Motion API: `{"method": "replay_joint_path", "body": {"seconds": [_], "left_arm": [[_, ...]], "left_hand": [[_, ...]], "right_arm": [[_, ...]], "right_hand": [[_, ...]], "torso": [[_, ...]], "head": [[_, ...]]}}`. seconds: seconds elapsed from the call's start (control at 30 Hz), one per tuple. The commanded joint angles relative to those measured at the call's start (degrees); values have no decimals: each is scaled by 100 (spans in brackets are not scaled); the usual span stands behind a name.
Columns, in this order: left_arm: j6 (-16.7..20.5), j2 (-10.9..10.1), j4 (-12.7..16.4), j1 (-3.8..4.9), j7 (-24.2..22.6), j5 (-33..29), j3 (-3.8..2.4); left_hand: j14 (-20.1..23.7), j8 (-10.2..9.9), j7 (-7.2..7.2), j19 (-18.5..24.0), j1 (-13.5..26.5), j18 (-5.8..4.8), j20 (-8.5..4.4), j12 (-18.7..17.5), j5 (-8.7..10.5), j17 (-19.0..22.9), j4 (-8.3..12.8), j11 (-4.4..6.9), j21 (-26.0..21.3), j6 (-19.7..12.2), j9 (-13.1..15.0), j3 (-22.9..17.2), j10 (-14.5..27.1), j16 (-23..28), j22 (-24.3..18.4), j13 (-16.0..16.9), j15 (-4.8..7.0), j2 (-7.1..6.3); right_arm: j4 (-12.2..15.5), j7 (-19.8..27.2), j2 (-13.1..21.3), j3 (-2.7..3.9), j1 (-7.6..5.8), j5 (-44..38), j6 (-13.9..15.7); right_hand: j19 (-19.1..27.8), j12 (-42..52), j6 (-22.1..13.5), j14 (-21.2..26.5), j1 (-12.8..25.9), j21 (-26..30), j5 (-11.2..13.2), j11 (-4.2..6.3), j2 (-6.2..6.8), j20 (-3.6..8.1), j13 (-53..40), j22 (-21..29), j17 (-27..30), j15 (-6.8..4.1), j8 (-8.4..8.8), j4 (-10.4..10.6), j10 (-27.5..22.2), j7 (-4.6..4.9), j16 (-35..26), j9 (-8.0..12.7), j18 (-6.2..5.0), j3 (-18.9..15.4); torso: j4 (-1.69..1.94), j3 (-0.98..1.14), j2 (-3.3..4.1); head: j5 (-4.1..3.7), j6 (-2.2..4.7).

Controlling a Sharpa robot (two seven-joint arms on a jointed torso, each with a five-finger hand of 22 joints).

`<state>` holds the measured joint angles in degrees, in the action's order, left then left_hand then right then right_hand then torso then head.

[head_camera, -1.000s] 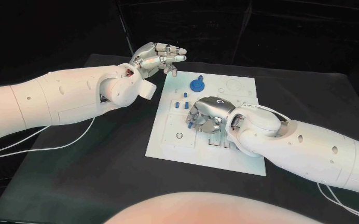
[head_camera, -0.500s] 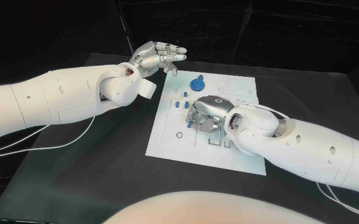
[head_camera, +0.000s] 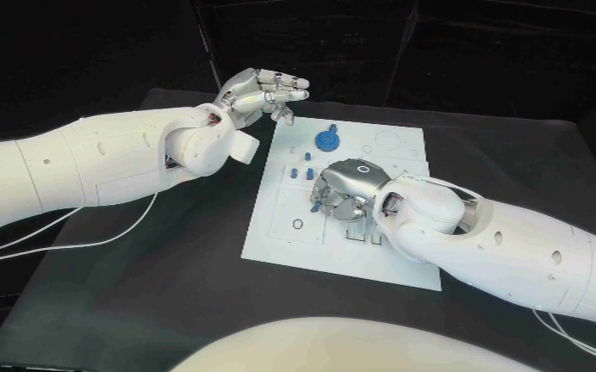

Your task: Assemble the parts on the task board

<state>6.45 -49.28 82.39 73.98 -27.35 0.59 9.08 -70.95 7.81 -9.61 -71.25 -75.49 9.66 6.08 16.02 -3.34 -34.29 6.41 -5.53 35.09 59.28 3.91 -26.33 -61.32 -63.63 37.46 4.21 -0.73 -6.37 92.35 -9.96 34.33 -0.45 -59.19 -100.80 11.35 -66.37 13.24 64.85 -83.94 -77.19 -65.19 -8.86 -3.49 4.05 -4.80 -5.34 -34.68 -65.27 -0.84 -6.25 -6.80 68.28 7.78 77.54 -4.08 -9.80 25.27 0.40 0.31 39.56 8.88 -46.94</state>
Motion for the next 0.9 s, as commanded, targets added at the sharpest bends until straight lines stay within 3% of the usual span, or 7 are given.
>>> {"method": "replay_joint_path", "body": {"seconds": [0.03, 0.2, 0.67, 0.9], "left_arm": [[-69, -2, 2, 10, -45, -23, -4], [-69, -19, 16, 11, -36, -23, -4], [-77, -25, 20, 10, -22, -23, -4], [-68, -62, 45, 8, 13, -23, -1]], "left_hand": [[34, 7, 5, 45, -1, 79, 2, 40, -26, 6, 2, -8, -33, -39, -8, 26, 1, 19, -6, -1, 14, 60], [34, 7, 5, 45, -1, 79, 2, 40, -26, 6, 2, -8, -33, -39, -8, 26, 1, 19, -6, -1, 14, 60], [45, 7, 5, 45, -4, 78, 5, 49, -27, 30, 4, -10, -39, -44, -7, 38, 16, 22, -10, -4, 11, 71], [44, 7, 4, 45, -5, 78, 5, 51, -27, 25, 6, -10, -40, -44, -7, 41, 18, 18, -10, -4, 11, 70]], "right_arm": [[75, 55, 24, 2, 1, -131, 304], [166, 52, 85, 3, 7, -142, 346], [291, -319, 138, 5, 8, -728, 11], [324, -336, 195, 4, 8, -735, 300]], "right_hand": [[11, -19, 33, -207, 58, -11, 36, -11, 6, -17, 8, -5, -5, -20, 4, 24, 38, 7, 20, -8, 48, -7], [6, -19, 37, -209, 56, -16, 35, -8, 6, -16, 8, -16, -17, -21, 3, 22, 42, 4, 27, -9, 49, -6], [0, -26, 49, -207, 88, -24, 50, -6, 34, -15, 10, -30, -4, -25, 6, 41, 52, -1, 25, -8, 50, -28], [0, -28, 55, -207, 104, -24, 50, -4, 36, -15, 11, -30, -7, -26, 7, 56, 59, -3, 28, -8, 50, -34]], "torso": [[1, 2, -1], [3, 0, 0], [5, -1, -2], [7, 0, -2]], "head": [[-4, 0], [-6, 5], [-5, 8], [-10, 25]]}}
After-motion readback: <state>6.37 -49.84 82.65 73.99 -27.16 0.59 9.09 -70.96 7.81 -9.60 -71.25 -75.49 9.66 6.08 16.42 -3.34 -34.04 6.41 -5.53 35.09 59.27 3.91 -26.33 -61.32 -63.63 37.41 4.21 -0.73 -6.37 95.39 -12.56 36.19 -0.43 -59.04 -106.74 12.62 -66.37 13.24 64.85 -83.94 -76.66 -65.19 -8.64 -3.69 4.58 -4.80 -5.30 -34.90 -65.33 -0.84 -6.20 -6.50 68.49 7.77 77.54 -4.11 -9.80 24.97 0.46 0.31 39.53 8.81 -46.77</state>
